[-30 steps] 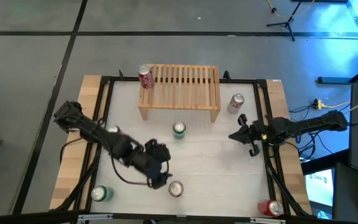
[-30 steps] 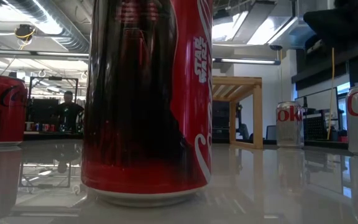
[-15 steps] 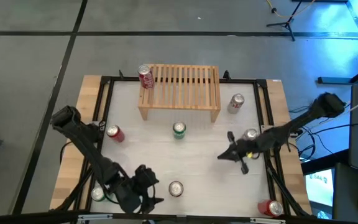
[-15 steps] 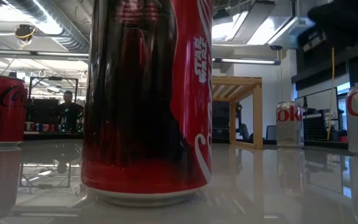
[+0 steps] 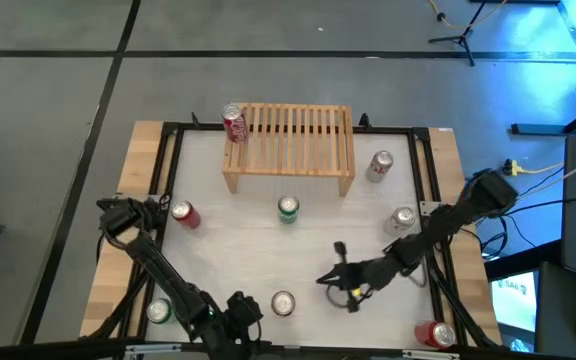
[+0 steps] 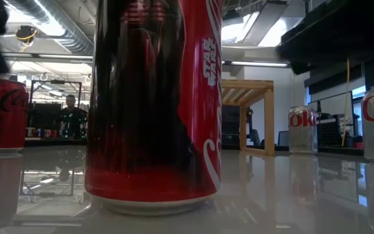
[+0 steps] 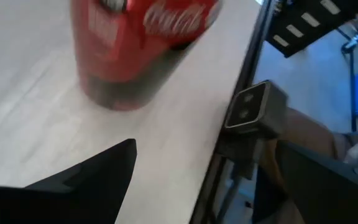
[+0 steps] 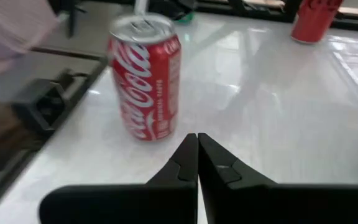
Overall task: Place canned beverage on shelf
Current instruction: Put the red white soda can on the shelf aligned with the other red white soda can
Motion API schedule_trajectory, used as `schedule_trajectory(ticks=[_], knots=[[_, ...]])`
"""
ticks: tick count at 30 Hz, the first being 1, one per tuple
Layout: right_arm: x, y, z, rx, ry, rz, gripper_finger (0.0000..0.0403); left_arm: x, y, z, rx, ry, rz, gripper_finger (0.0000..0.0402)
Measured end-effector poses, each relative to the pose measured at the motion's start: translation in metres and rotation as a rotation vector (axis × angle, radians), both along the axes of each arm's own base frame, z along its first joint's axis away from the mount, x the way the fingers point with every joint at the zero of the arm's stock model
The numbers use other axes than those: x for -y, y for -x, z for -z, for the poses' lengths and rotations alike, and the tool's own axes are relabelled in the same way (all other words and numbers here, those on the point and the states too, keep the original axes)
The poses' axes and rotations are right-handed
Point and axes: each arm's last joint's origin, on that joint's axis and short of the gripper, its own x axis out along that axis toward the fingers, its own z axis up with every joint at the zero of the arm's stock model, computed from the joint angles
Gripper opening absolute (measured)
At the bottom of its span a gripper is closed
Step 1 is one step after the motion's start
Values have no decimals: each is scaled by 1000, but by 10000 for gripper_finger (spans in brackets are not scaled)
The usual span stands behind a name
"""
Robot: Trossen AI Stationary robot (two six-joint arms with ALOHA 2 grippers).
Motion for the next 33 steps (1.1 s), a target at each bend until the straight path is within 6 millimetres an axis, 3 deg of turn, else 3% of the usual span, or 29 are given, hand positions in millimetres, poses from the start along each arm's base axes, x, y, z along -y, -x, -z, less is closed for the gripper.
schedule_trajectory(ticks=[5,13,33], knots=[[-18,-28,13,-9,52,38,1,-1,-5,21,5,-65,-65,373],[-36,-56,16,9,70,79,1,-9,-10,22,70,-128,-167,373],[-42,-59,12,-37,-47,51,1,-38,11,30,-66,-269,-407,373]])
